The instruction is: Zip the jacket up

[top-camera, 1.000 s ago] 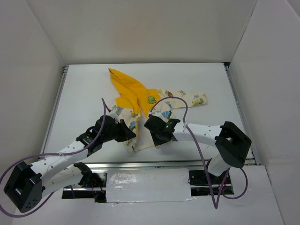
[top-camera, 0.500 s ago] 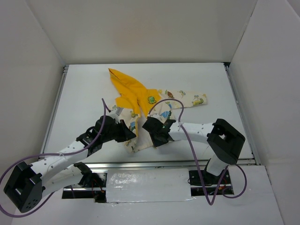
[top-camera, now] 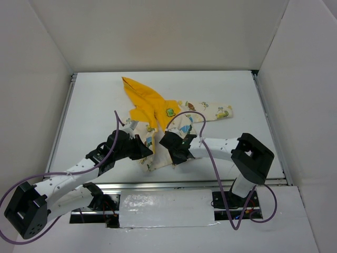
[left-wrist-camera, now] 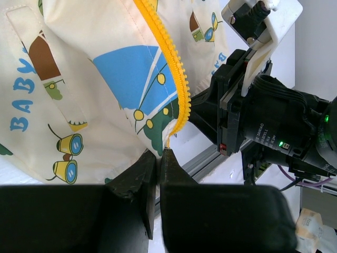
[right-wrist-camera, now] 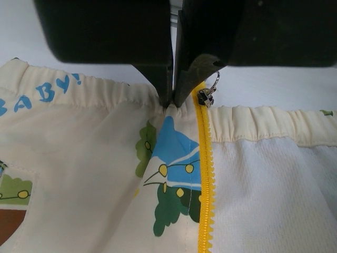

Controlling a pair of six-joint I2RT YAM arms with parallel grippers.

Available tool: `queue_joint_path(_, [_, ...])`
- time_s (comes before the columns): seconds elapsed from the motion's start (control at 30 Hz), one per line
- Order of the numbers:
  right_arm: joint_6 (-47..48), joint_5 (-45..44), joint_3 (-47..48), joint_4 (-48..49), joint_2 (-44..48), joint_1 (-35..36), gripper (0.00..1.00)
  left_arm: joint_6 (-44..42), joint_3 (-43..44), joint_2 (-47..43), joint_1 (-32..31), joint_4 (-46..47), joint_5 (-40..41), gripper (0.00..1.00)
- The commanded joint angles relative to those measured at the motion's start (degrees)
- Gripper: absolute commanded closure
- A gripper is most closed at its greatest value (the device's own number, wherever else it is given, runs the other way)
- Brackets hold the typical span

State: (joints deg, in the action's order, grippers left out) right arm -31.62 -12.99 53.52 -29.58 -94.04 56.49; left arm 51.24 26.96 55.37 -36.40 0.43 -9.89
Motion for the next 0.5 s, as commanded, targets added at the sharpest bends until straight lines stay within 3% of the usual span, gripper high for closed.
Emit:
queue_joint_path(0.0, [-0.55,0.16,0.62,2.25,0.25,0.38,1.00,-0.35,-0.42,0.17,0.45,1.51,-0.48,1.00])
queue_joint_path(0.17, [-0.47,1.56,1.41,3.92,5.88,-0.24,0.98,-0.09,-0.42,0.17,0.46,1.51,-0.31,1.00])
queue_joint_path(0.2, [-0.29,2.09,1.76,3.83,5.89,-0.33,0.91,0.00,-0.42,0.17,0.46,1.59,-0.31,1.00])
queue_joint_path(0.23, [-0.03,1.92,2.64,3.66,5.02,-0.24,0.75,0.00,-0.42,0.17,0.46,1.60,-0.48,1.00])
queue_joint_path(0.3, [-0.02,1.66,3.08,2.87,3.52,-0.33,0.61,0.00,-0.24,0.17,0.54,1.42,-0.57,1.00])
queue_joint_path(0.47, [-0.72,2.80,1.33,4.62,0.44,-0.33,0.47,-0.44,-0.15,-0.62,0.63,0.45,-0.04,1.00])
